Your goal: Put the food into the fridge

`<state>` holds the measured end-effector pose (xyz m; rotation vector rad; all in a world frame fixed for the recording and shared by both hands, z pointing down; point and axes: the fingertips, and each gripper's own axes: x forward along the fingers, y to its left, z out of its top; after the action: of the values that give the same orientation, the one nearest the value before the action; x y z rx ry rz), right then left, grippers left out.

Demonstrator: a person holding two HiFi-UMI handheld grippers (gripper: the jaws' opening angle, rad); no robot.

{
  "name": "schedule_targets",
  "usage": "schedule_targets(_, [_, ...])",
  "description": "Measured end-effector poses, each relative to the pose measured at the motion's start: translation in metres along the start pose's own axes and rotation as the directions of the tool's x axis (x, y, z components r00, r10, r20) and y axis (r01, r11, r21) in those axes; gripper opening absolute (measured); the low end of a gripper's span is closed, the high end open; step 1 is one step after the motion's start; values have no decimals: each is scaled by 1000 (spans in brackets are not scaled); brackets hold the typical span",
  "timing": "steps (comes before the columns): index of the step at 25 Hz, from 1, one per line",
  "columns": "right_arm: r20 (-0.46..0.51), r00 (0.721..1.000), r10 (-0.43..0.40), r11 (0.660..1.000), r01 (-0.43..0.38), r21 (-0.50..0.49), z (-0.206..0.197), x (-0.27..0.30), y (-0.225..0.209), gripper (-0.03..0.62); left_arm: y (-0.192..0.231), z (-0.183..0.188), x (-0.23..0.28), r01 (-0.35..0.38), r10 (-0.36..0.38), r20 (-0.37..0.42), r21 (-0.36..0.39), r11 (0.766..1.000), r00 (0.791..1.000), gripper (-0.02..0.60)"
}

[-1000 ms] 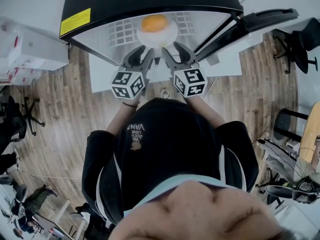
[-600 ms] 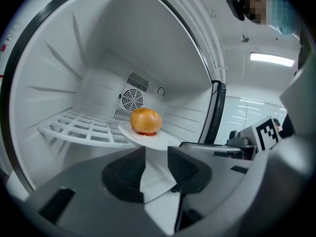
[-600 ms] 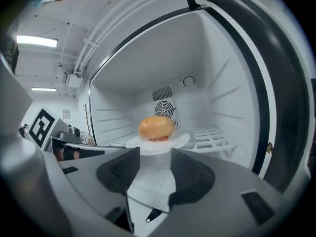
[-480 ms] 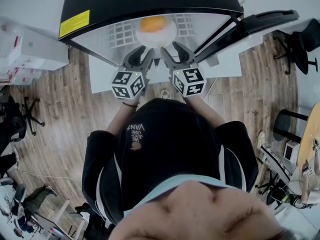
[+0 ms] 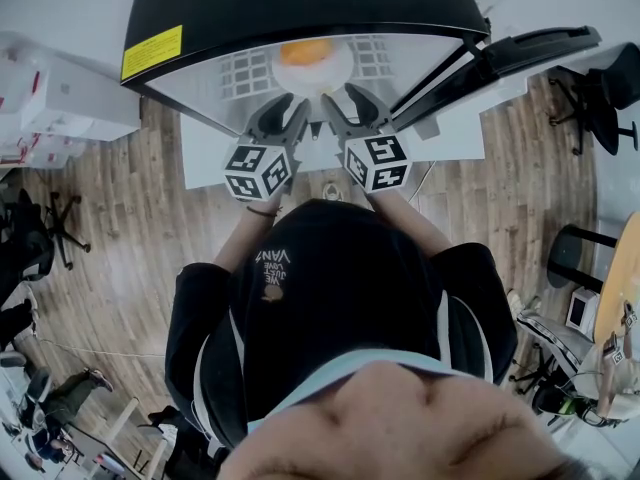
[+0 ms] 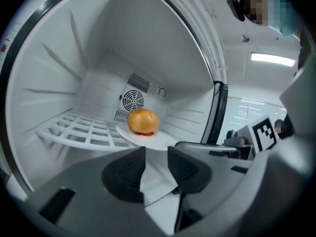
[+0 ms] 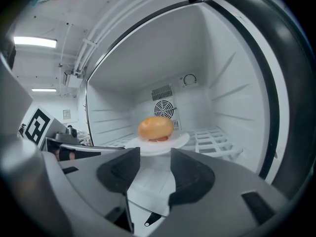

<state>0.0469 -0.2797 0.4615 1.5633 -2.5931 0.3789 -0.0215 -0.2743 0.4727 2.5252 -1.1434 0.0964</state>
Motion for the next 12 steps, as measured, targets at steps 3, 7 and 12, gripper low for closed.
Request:
schedule_targets(3, [-3, 1000, 1, 1000, -1, -3, 1, 3, -1, 201, 1, 2, 1, 0, 0, 3, 0, 1000, 1000, 141])
schedule_targets(7, [-3, 1000, 2, 1000, -2, 1, 3, 9, -2, 201, 2, 5, 2, 4, -4, 12, -1, 1000, 1000, 141])
schedule_targets(12, [-4, 1000, 4, 1000, -4, -4, 5, 14, -3, 201, 4, 7, 5, 2, -2, 15, -5, 1000, 1000, 141])
